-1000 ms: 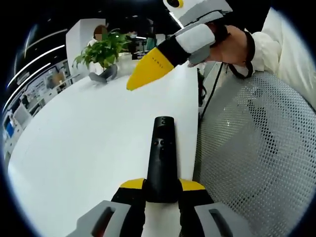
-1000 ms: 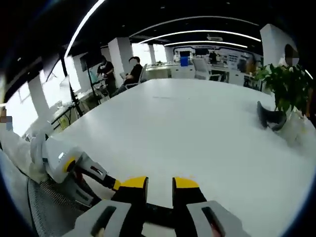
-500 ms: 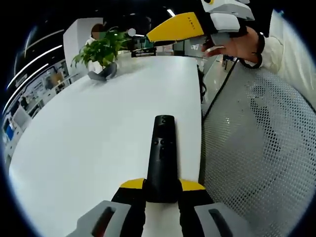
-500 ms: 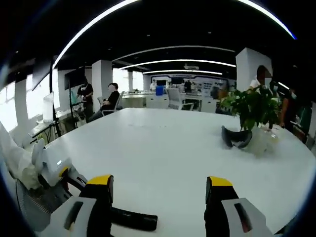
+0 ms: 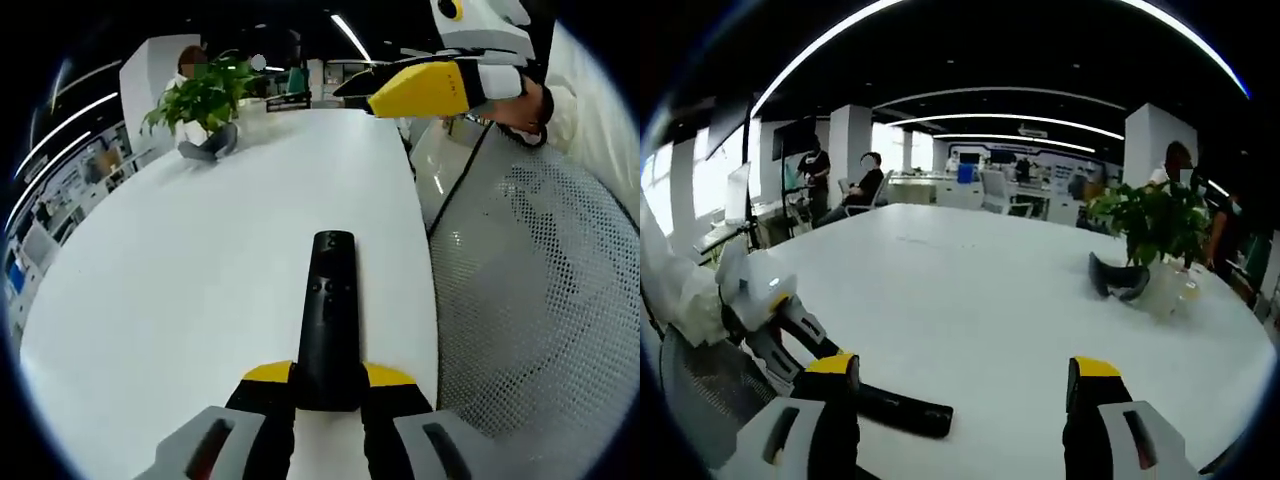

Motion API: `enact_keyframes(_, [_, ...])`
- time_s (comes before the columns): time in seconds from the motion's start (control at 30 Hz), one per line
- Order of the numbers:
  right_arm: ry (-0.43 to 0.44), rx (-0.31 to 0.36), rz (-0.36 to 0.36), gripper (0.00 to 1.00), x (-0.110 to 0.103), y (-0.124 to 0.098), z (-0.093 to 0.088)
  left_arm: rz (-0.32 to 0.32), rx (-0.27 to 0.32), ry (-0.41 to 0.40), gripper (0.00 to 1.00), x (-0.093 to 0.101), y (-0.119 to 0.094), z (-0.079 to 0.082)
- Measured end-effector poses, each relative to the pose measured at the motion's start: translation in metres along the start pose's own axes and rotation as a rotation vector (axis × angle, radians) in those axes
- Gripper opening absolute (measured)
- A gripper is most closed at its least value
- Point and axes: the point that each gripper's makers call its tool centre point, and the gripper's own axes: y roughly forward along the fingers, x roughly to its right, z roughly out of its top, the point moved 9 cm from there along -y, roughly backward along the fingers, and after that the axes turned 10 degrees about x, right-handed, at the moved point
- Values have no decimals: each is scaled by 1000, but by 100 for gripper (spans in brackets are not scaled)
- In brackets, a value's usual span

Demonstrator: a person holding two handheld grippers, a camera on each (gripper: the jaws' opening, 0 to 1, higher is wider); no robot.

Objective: Press the specified remote control buttons in sequence, fully releasing each button before pressing the next.

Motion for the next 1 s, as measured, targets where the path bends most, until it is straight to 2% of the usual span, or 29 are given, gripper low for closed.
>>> enact_keyframes(0.17, [-21,-35,30,81,-4,2,-3,-20,-14,35,24,-8,1,2])
enact_keyframes(0.33, [-26,-43,29,82,-3,2,-4,-32,-23,52,24,-17,1,4])
enact_keyframes(0.4, [-22,-68,34,82,-4,4,-7,-38,-24,56,24,-21,1,4])
enact_keyframes(0.8, [-39,-81,36,83,-4,4,-8,-32,-66,80,24,-64,0,6])
enact_keyframes(1.0, [-53,-99,48,83,-7,5,-10,-26,-82,88,24,-77,0,8])
